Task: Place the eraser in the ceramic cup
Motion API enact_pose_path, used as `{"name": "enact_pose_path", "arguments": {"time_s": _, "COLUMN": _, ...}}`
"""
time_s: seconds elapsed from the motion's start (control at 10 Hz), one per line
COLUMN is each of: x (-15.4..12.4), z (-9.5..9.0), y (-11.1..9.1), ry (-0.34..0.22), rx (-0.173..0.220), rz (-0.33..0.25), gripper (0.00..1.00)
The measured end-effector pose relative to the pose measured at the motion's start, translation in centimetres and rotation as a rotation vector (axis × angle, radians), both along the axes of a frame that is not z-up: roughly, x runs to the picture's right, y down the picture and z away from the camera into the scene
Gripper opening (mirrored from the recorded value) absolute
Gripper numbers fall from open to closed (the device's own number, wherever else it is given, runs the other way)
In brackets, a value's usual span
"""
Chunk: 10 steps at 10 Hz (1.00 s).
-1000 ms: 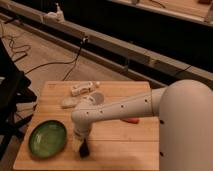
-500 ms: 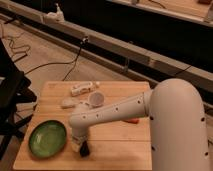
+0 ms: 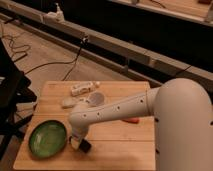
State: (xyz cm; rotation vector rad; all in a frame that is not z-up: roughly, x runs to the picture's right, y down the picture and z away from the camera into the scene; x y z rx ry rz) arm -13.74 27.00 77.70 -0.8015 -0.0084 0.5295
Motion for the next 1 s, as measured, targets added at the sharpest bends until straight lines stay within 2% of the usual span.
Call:
{"name": "enact_pose_path", "arguments": {"time_s": 0.5, "x": 1.3, "z": -0.5, "y": -3.6, "ry": -0.028, "rx": 0.052, "rz": 0.058, "gripper": 0.00}}
{"name": "enact_pose_path", "arguments": {"time_s": 0.6, "x": 1.3, "z": -0.8, "y": -5.1, "ry": -0.047, "rx": 0.071, "rz": 0.079, "gripper": 0.00}}
{"name": "enact_pose_path", "arguments": {"time_s": 0.8, "x": 0.6, "z": -1.3, "y": -7.6, "ry": -0.101, "rx": 0.099, "rz": 0.131, "gripper": 0.00}}
{"name": "enact_pose_path", "arguments": {"time_s": 1.0, "x": -1.6, "z": -2.4, "y": -11.1, "ry": -0.210, "rx": 0.130, "rz": 0.211, "gripper": 0.00}}
